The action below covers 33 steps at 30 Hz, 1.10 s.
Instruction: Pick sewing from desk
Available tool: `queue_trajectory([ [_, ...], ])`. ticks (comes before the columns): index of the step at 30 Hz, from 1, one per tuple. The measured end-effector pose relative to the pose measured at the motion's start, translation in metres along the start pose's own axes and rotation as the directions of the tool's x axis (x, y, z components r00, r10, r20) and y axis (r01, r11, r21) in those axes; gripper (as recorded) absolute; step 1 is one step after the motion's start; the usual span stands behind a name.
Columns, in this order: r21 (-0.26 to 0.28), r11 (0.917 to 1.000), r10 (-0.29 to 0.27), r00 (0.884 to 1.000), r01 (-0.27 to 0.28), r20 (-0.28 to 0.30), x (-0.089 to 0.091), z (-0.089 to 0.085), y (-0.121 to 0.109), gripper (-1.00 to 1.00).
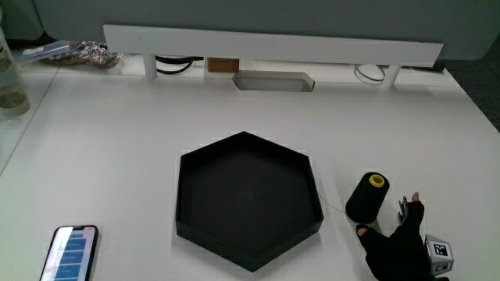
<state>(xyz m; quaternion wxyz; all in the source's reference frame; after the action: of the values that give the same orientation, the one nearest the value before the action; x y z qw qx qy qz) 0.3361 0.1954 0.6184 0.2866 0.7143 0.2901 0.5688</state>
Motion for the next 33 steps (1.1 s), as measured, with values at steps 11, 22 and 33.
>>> queue_trajectory([
  [11,0.134,0.9909,-0.007,0.999,0.002,0.032,-0.023,-0.018,0.02,0.0],
  [22,0.24,0.9701,0.029,0.999,-0.033,0.021,-0.028,-0.015,0.023,0.57],
  [33,0.274,0.9614,0.037,0.999,-0.027,-0.031,-0.012,-0.003,0.012,1.0],
])
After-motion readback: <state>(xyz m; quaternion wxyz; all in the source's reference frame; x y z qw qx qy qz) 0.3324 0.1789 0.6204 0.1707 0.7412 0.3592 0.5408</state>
